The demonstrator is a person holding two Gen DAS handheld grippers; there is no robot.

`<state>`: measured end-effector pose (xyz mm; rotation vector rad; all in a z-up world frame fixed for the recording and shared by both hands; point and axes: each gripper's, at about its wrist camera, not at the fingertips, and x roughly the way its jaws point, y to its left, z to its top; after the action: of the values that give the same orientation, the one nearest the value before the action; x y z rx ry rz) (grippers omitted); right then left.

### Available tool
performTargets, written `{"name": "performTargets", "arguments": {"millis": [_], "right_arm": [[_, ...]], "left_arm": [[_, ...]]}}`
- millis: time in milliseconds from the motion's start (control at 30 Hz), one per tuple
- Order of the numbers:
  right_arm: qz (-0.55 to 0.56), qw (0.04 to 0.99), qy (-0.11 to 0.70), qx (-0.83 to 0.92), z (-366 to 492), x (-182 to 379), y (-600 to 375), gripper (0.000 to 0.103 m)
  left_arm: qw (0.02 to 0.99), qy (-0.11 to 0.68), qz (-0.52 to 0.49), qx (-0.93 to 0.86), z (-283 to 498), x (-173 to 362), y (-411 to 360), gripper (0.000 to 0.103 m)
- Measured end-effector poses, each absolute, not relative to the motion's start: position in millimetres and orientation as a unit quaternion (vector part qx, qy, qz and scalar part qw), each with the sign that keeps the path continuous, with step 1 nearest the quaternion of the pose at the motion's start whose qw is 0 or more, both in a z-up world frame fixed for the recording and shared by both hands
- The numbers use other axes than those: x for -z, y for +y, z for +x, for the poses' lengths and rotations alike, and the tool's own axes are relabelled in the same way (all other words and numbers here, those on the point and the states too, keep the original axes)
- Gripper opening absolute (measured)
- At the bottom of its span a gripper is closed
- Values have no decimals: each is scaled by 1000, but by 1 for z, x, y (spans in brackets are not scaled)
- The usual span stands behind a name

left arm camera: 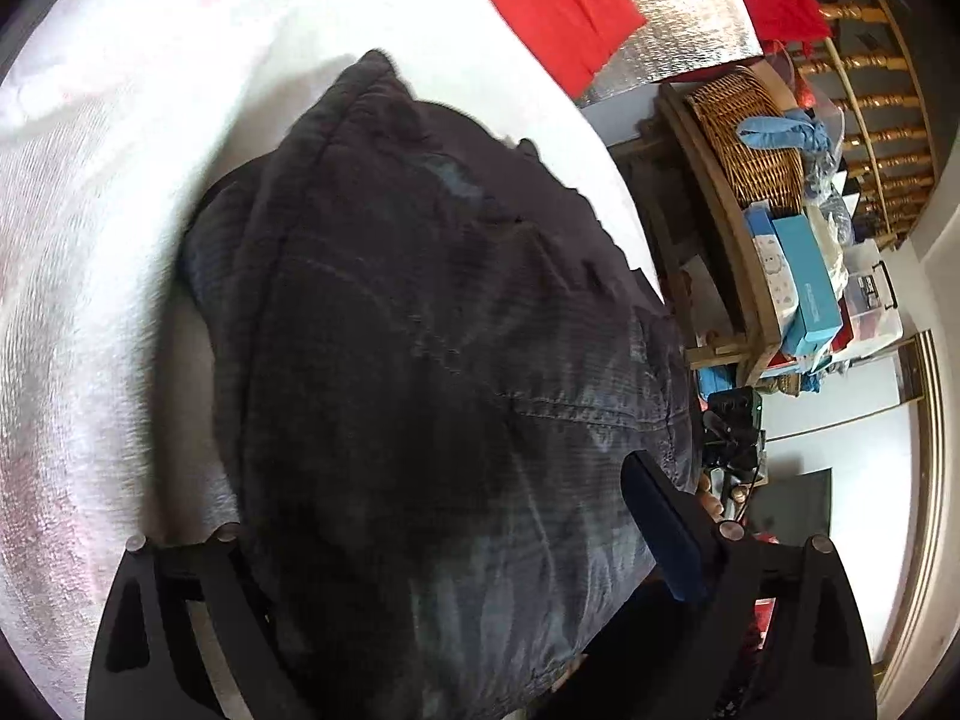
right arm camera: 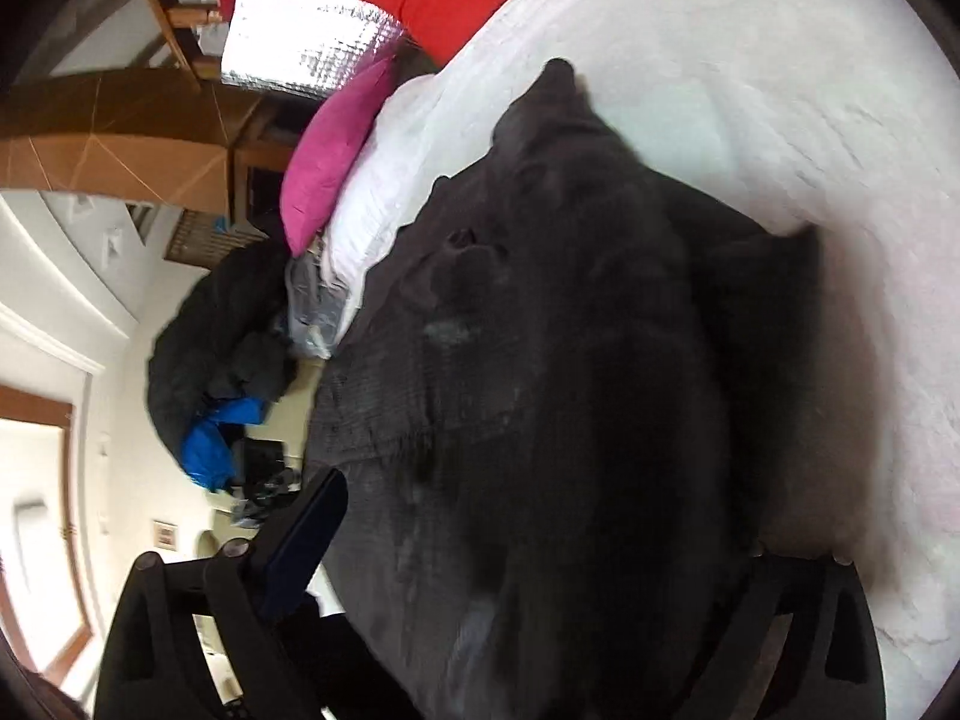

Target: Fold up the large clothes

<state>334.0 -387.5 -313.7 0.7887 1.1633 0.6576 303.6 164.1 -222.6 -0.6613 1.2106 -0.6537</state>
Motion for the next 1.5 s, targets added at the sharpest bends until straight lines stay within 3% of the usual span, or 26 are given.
{"name": "performTargets", "arguments": {"millis": [100,233,300,400,500,567,733,833,933,1100,1267,1400,1467,1500], "right_arm": [[362,725,511,-288,337,309,-380,95],[312,765,512,-234,337,305,-361,67],[301,776,506,-224,338,299,-358,55],[296,797,479,-219,338,284,-358,43],[289,812,461,-211,341,272,-358,40],[292,822,443,-207,344,263,-359,39],[301,842,408,-183,355,255,-365,39],[310,831,435,-152,368,280,-371,40],[336,813,453,-146,368,292,-382,57],[342,813,457,-114,347,280,-403,65],[327,841,423,-83,307,247,-428,80],[356,819,443,-76,295,258,-438,81],[361,801,472,-76,303,277,-436,76],[360,796,479,-80,306,282,-434,51]], "left_arm": [[738,547,-283,275,307,223,157,94],[765,534,-259,249,307,219,155,87],[779,525,-254,231,310,217,157,62],[793,508,-255,218,314,213,159,49],[805,488,-259,216,320,202,162,39],[815,469,-264,213,324,194,165,38],[831,477,-235,163,339,204,157,42],[817,511,-231,135,342,223,159,61],[821,521,-208,107,333,220,159,72],[842,507,-166,82,301,193,158,74],[857,486,-158,67,273,177,160,81],[845,495,-193,68,267,188,168,81],[821,513,-237,80,272,205,174,80],[815,513,-257,84,271,209,178,75]]}}
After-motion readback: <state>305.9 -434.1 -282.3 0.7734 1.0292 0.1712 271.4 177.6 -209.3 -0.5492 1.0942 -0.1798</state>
